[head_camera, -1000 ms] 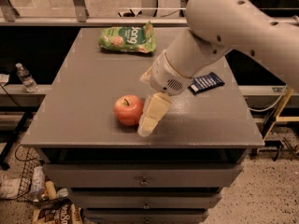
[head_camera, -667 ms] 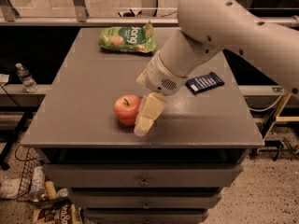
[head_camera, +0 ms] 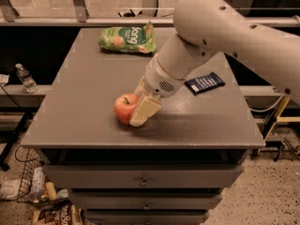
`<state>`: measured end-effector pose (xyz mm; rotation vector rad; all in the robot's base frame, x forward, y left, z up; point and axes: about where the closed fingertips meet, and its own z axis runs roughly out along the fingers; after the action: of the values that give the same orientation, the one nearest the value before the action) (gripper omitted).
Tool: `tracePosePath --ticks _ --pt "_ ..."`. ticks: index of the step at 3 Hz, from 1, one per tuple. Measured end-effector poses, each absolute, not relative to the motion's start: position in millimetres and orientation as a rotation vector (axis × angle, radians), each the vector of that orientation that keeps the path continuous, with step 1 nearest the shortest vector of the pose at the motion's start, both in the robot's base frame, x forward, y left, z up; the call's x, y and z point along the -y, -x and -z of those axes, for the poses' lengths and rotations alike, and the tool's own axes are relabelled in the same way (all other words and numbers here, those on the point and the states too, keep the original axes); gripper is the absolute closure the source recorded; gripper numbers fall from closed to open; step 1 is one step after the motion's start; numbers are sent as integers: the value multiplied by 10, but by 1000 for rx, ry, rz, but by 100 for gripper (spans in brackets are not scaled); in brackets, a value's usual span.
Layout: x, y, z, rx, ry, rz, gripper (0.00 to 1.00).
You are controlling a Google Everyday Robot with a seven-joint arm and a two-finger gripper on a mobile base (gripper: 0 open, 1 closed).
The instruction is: Move apple near green rice chip bag
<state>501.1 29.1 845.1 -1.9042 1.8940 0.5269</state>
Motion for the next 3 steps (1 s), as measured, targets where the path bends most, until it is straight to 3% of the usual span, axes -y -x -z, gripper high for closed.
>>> tracePosePath --ticks 1,2,3 --pt "-305 -5016 -8429 -1888 1907 -541 65" --pt "-182 -5142 -8665 -1839 1872 -515 95" --pt "29 -5292 -8967 -1802 1816 -462 100"
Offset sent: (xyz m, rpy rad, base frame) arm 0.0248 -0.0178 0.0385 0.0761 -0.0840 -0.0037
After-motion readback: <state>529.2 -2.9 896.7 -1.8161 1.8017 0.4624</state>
